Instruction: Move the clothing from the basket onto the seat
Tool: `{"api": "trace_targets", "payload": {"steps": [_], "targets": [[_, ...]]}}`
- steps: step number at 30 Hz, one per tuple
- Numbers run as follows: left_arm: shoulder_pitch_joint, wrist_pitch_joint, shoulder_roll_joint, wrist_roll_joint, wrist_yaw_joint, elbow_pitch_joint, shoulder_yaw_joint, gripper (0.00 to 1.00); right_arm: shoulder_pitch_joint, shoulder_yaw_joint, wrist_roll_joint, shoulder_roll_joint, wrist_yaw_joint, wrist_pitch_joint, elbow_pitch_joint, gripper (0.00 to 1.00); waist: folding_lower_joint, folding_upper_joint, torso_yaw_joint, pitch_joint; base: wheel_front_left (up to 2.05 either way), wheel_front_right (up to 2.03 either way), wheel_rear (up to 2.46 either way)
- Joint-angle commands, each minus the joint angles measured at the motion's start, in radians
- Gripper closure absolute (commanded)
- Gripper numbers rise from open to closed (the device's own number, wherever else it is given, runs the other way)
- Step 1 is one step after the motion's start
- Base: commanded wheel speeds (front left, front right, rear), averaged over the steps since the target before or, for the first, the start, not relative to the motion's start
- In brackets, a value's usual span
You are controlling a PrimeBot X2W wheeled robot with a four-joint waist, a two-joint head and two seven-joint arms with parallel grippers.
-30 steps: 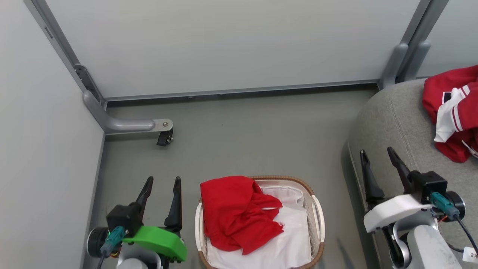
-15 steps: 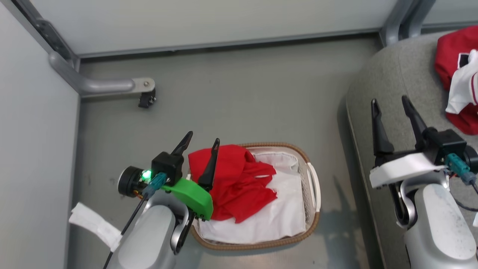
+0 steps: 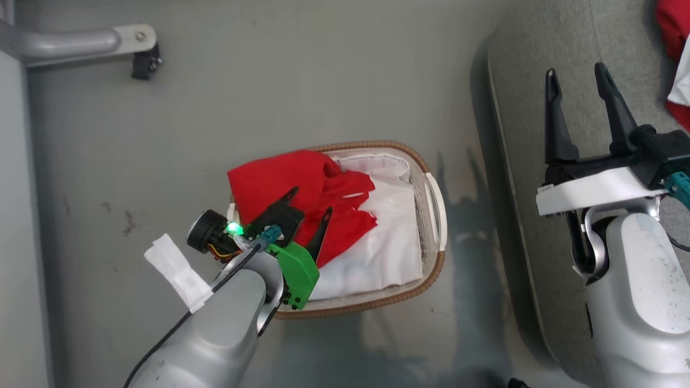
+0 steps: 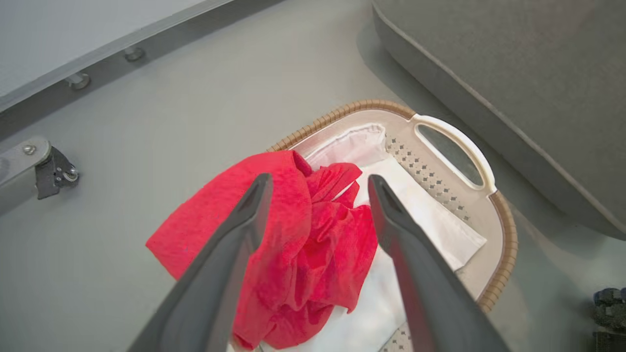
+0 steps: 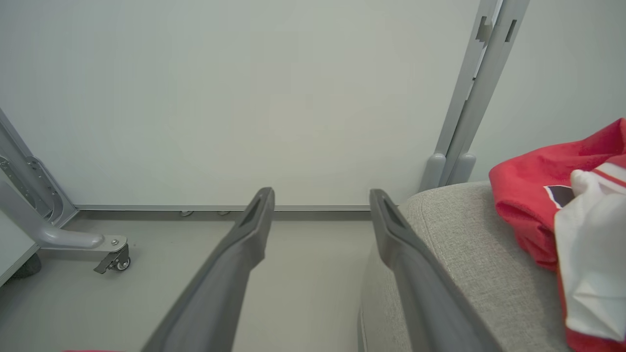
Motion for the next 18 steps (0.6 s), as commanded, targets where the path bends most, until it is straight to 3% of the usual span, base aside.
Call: {"api": "trace_targets", "payload": {"steps": [1, 8, 14, 18], "targets": [[-0.028, 0.005, 0.007, -0.011, -0.003, 0.017, -0.023, 0.0, -0.016, 0.003, 0.01, -0.003, -0.001, -0.005, -0.008, 0.0, -0.0002, 0.0, -0.058, 0.103, 0.0, 0.0, 0.0], [-0.09, 0.034, 0.007, -0.064, -0.001, 0.123, -0.152, 0.0, -0.049, 0.027, 0.028, -0.003, -0.001, -0.005, -0.032, 0.0, -0.0002, 0.0, -0.087, 0.178, 0.0, 0.0, 0.0], [-0.144, 0.047, 0.006, -0.082, 0.0, 0.198, -0.182, 0.0, -0.074, 0.042, 0.042, -0.003, -0.001, -0.005, -0.056, 0.0, -0.0002, 0.0, -0.107, 0.234, 0.0, 0.0, 0.0], [-0.18, 0.05, 0.007, -0.079, 0.026, 0.234, -0.203, 0.0, -0.095, 0.055, 0.053, -0.003, -0.001, -0.005, -0.071, 0.0, -0.0002, 0.0, -0.119, 0.272, 0.0, 0.0, 0.0]]}}
